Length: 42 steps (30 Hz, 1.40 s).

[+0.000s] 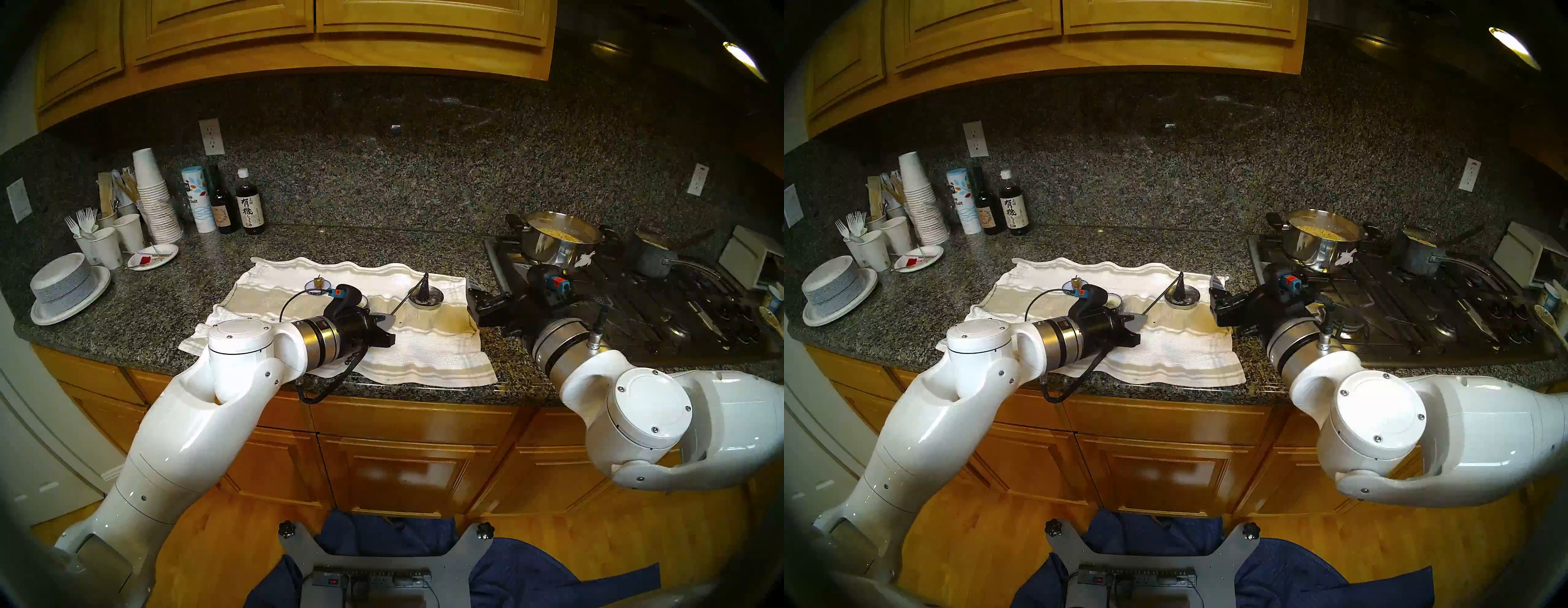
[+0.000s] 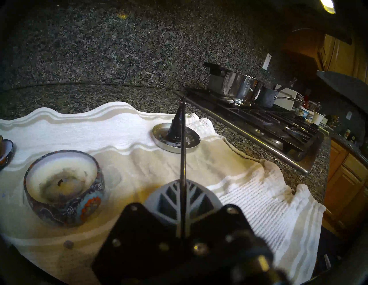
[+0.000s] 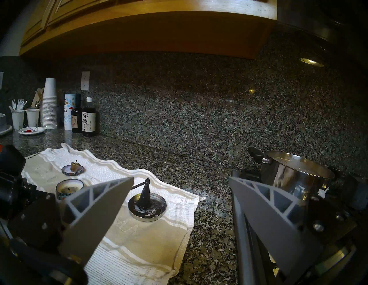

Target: Put out candle flame

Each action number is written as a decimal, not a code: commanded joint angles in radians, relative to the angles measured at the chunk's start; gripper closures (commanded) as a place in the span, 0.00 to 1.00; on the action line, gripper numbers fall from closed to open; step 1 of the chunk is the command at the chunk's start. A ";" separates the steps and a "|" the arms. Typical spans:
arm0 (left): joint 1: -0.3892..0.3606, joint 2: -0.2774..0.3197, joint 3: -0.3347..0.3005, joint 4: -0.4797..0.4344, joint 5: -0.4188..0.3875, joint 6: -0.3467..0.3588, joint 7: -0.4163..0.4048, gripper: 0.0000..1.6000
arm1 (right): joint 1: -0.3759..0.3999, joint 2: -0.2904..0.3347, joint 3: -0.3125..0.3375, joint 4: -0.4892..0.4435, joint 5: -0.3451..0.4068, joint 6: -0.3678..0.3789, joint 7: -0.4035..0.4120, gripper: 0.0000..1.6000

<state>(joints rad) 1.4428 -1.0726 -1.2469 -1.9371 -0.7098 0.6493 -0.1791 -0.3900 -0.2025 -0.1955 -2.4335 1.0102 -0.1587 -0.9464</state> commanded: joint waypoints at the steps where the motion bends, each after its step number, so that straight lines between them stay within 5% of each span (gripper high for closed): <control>1: -0.033 0.003 -0.006 -0.028 0.003 -0.007 -0.013 0.97 | 0.023 -0.002 0.022 -0.004 -0.016 -0.003 0.002 0.00; 9: -0.031 0.016 0.005 -0.024 0.015 -0.008 -0.023 0.80 | 0.023 -0.002 0.022 -0.004 -0.016 -0.003 0.002 0.00; 16: -0.033 0.021 0.009 -0.023 0.022 -0.010 -0.033 0.76 | 0.023 -0.002 0.022 -0.004 -0.016 -0.003 0.002 0.00; 26: -0.039 0.014 0.005 -0.029 0.029 -0.013 -0.039 0.52 | 0.023 -0.002 0.022 -0.004 -0.016 -0.003 0.002 0.00; 30: -0.038 0.017 0.001 -0.036 0.035 -0.019 -0.041 0.34 | 0.023 -0.002 0.022 -0.004 -0.015 -0.003 0.002 0.00; 42: -0.029 0.023 -0.083 -0.144 -0.003 -0.021 -0.048 0.16 | 0.023 -0.002 0.022 -0.004 -0.013 -0.003 0.001 0.00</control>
<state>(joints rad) 1.4394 -1.0499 -1.2669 -1.9951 -0.6898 0.6489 -0.2229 -0.3899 -0.2025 -0.1955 -2.4334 1.0103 -0.1587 -0.9463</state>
